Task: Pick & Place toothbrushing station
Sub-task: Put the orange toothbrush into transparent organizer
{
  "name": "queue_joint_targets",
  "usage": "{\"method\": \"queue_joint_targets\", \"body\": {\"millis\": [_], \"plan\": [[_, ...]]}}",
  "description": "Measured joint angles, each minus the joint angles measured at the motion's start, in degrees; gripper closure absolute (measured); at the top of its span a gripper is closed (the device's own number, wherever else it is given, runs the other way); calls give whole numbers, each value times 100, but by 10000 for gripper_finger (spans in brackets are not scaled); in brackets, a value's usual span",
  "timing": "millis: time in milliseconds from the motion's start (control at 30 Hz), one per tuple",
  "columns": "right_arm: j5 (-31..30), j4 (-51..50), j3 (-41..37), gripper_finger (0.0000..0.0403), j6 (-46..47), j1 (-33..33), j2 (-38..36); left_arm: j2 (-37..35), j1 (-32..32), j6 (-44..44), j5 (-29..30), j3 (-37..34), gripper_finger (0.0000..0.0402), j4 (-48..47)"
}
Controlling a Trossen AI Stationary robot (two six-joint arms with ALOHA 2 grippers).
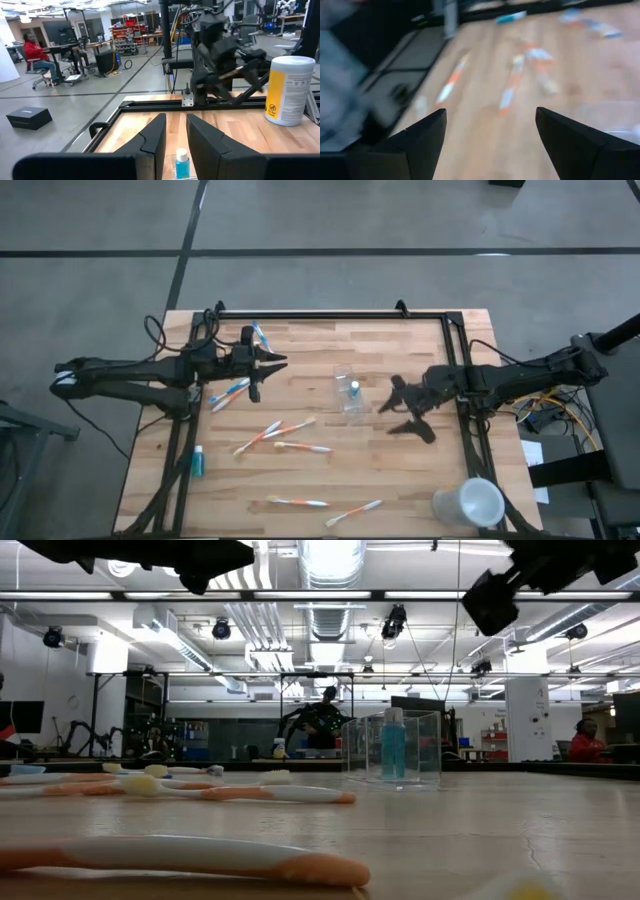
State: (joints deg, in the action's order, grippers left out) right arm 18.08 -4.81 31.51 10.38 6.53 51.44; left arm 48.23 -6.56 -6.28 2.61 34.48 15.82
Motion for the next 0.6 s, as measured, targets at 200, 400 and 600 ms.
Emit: {"method": "queue_joint_targets", "body": {"millis": [200, 400, 600], "plan": [[58, -408, 0, 106, 8, 609, 6, 0, 1, 2, 4, 0, 321, 3], [-20, -662, -1, 99, 6, 885, 335, 4, 1, 7, 4, -2, 321, -1], [-16, -280, -2, 105, 545, 1197, 1016, 4, 1, 7, 4, -2, 321, -15]]}}
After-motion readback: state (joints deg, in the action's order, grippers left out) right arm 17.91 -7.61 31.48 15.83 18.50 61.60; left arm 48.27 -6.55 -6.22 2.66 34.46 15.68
